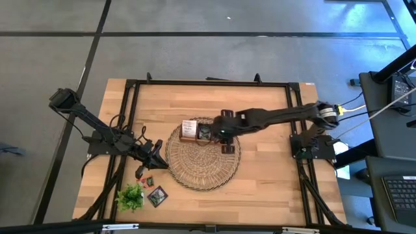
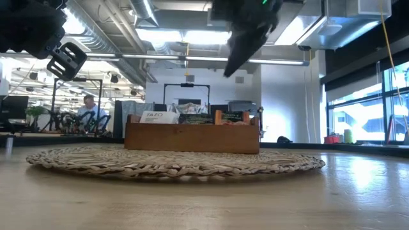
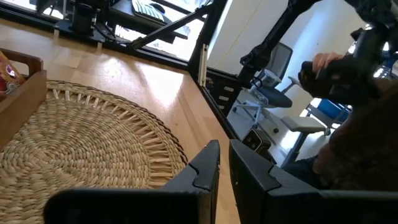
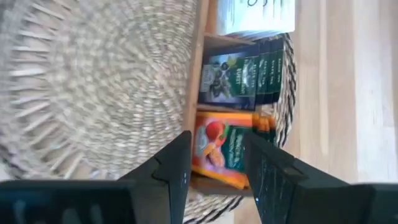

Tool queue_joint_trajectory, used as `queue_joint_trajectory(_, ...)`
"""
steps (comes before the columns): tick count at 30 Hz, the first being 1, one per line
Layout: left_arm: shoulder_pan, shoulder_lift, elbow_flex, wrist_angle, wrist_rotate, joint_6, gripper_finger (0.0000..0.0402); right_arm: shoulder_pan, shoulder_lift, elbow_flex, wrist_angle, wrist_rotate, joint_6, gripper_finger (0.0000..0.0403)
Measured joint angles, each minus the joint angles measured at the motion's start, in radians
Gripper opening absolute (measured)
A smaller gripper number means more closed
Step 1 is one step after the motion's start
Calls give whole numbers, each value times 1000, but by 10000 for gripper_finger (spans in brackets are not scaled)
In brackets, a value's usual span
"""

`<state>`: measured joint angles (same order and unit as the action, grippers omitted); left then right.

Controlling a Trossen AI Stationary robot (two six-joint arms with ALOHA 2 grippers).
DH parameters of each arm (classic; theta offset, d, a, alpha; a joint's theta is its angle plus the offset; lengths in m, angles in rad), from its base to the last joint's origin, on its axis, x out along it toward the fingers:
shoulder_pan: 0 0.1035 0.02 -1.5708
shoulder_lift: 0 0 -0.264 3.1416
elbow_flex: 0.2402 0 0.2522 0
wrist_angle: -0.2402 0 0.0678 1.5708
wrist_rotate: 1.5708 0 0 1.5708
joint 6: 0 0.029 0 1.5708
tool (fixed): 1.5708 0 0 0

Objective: Pick & Place Tea
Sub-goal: Put the violet tea bag into the middle slot of the wooden organizer

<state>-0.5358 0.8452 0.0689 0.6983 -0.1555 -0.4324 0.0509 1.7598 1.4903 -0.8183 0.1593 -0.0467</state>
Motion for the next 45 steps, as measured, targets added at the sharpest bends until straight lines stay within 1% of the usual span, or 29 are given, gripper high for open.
queue_joint_trajectory(2, 0, 0, 0, 0, 0, 0, 31, 20, -45, -33, 14, 12, 28, 145)
queue_joint_trajectory(4, 0, 0, 0, 0, 0, 0, 31, 44, -98, -100, 85, 24, 50, 145)
queue_joint_trajectory(5, 0, 0, 0, 0, 0, 2, 31, 59, -124, -150, 154, 26, 66, 145)
queue_joint_trajectory(8, 0, 0, 0, 1, 0, 25, 31, 115, -183, -337, 441, 26, 91, 145)
queue_joint_trajectory(11, 0, 0, 0, 10, 0, 61, 31, 174, -218, -499, 754, 23, 62, 145)
queue_joint_trajectory(13, 2, 0, 2, 8, 0, 97, 31, 205, -222, -575, 955, 28, 20, 145)
queue_joint_trajectory(15, 2, 1, 30, -33, 22, 80, 31, 222, -221, -625, 1073, 29, 9, 145)
queue_joint_trajectory(16, 3, 5, 58, -88, 43, 54, 31, 226, -220, -641, 1111, 28, 8, 145)
queue_joint_trajectory(18, 2, 17, 133, -290, 73, 5, 31, 230, -221, -655, 1147, 30, 13, 145)
queue_joint_trajectory(21, 1, 71, 288, -650, 69, -79, 31, 227, -218, -660, 1150, 31, 13, 145)
queue_joint_trajectory(22, -1, 101, 340, -737, 72, -102, 31, 225, -217, -660, 1153, 31, 14, 145)
queue_joint_trajectory(24, -14, 165, 432, -848, 94, -119, 31, 222, -215, -660, 1150, 32, 17, 145)
queue_joint_trajectory(27, -37, 273, 549, -904, 121, -163, 31, 221, -215, -660, 1144, 32, 16, 145)
queue_joint_trajectory(30, -55, 400, 622, -953, 131, -270, 31, 220, -215, -660, 1144, 32, 16, 145)
queue_joint_trajectory(31, -63, 440, 639, -954, 148, -287, 31, 220, -215, -660, 1144, 32, 14, 145)
queue_joint_trajectory(36, -104, 626, 751, -982, 318, -325, 31, 219, -215, -660, 1137, 32, 16, 145)
queue_joint_trajectory(40, -120, 741, 854, -1104, 426, -339, 31, 219, -215, -660, 1128, 32, 23, 145)
queue_joint_trajectory(43, -127, 810, 913, -1216, 475, -334, 31, 219, -215, -660, 1127, 31, 49, 145)
queue_joint_trajectory(45, -132, 846, 945, -1265, 488, -303, 31, 219, -215, -660, 1125, 31, 69, 145)
